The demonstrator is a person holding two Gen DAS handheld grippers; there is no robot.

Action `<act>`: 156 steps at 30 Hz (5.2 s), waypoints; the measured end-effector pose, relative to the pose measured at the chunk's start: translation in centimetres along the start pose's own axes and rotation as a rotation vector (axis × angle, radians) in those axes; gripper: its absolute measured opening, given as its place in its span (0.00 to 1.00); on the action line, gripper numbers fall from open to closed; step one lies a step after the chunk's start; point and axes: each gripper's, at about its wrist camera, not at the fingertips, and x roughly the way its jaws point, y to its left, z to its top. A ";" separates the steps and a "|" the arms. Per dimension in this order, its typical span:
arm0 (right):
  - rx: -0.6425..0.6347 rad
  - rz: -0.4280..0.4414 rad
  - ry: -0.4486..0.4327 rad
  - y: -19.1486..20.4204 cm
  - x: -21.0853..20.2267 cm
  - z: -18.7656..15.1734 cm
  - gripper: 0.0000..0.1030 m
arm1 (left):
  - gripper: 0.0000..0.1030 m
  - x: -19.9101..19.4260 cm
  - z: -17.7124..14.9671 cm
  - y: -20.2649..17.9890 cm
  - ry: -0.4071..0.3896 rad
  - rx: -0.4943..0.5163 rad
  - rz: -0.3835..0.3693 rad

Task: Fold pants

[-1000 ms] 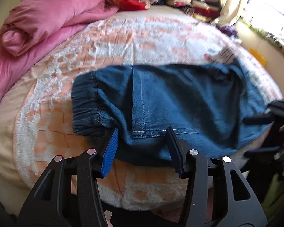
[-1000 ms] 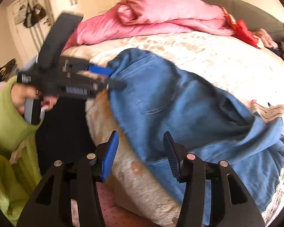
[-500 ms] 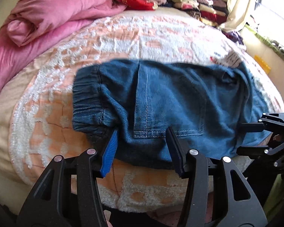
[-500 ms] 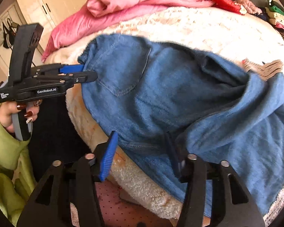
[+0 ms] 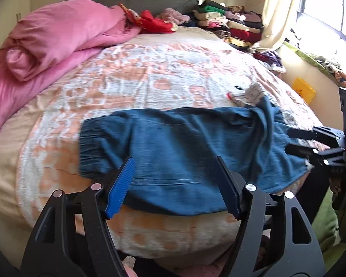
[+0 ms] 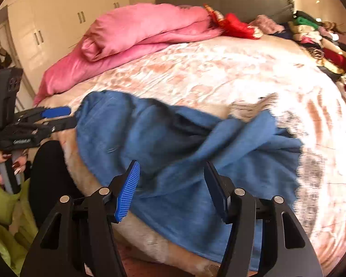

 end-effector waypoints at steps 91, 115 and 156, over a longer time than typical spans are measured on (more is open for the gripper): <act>0.554 -0.111 -0.028 -15.0 -9.5 -10.8 0.03 | 0.05 8.4 -2.8 -14.6 0.215 0.321 -0.254; 0.415 -0.167 0.084 -13.8 -8.2 -11.4 0.08 | 0.05 8.6 -3.6 -14.3 0.254 0.336 -0.257; 0.256 -0.149 0.134 -11.4 -4.8 -9.0 0.42 | 0.54 5.4 0.6 1.7 0.091 -0.027 0.063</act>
